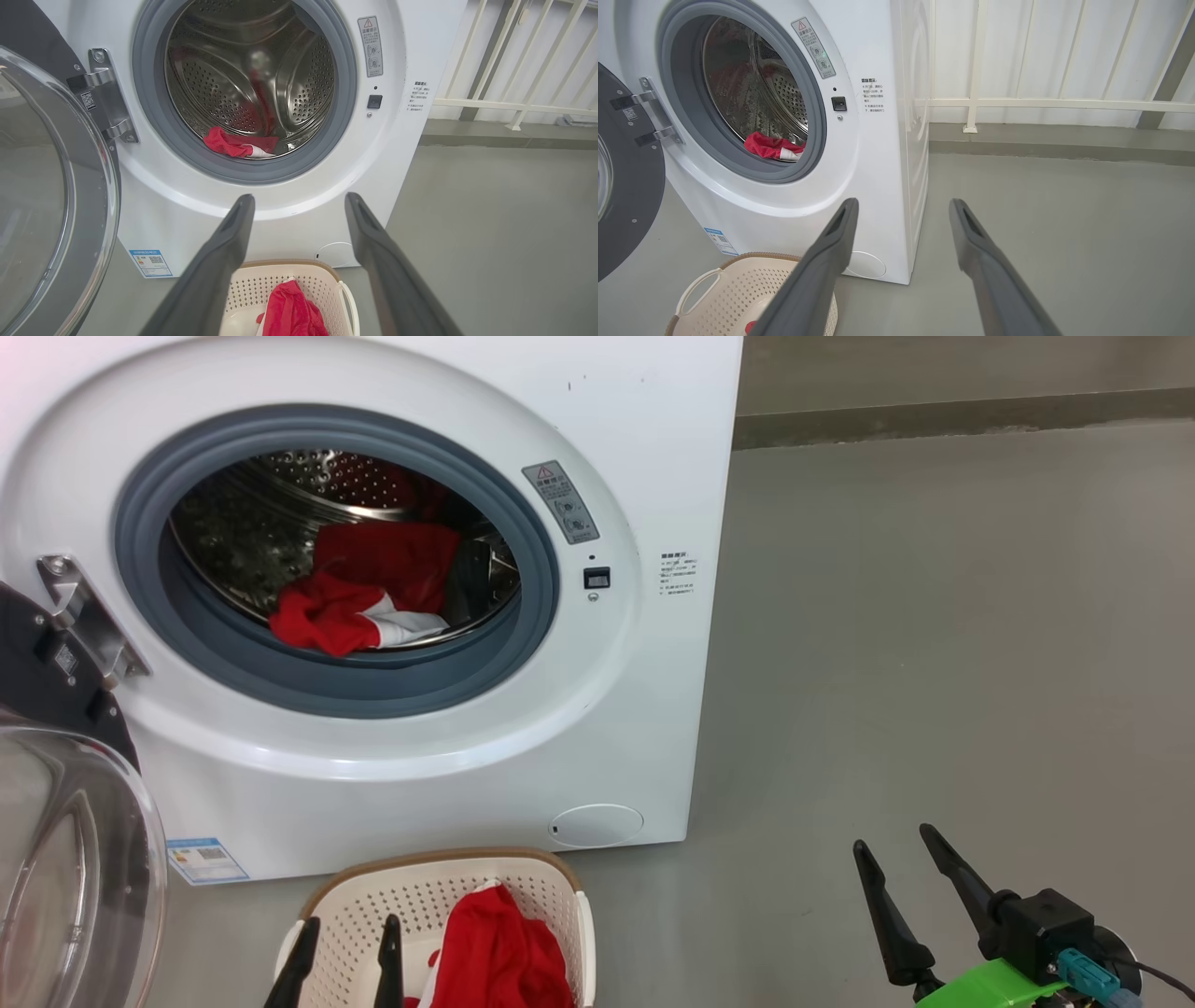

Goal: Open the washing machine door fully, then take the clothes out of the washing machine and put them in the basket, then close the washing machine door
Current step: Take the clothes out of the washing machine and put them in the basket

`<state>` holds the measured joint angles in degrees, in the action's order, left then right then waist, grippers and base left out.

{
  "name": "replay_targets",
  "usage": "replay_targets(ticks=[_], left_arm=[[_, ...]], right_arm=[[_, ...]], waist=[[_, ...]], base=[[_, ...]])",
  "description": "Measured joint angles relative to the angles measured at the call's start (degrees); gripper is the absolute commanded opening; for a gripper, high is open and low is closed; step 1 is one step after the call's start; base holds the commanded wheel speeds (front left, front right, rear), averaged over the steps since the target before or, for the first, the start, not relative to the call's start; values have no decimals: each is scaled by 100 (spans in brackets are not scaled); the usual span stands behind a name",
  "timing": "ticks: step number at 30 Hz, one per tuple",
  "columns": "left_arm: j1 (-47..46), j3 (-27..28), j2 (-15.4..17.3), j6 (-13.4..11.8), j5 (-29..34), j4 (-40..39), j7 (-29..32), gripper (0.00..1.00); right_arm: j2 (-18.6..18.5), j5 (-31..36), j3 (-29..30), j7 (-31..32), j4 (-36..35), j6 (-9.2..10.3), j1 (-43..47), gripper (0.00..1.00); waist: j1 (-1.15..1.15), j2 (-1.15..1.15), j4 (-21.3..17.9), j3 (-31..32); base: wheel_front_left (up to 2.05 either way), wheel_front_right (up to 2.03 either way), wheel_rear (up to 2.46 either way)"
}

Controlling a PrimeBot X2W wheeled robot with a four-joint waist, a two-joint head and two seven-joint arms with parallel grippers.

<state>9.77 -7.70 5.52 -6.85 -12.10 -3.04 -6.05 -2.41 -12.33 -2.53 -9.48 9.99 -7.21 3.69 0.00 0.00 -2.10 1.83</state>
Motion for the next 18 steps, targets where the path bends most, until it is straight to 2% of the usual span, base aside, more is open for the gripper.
replay_targets(ticks=[18], left_arm=[[-67, -113, 32, -26, -18, 81, 49, 100]], right_arm=[[1, -1, -12, 1, -40, 0, -7, 100]], waist=[[0, 0, -7, -145]], base=[[0, 0, 0]])
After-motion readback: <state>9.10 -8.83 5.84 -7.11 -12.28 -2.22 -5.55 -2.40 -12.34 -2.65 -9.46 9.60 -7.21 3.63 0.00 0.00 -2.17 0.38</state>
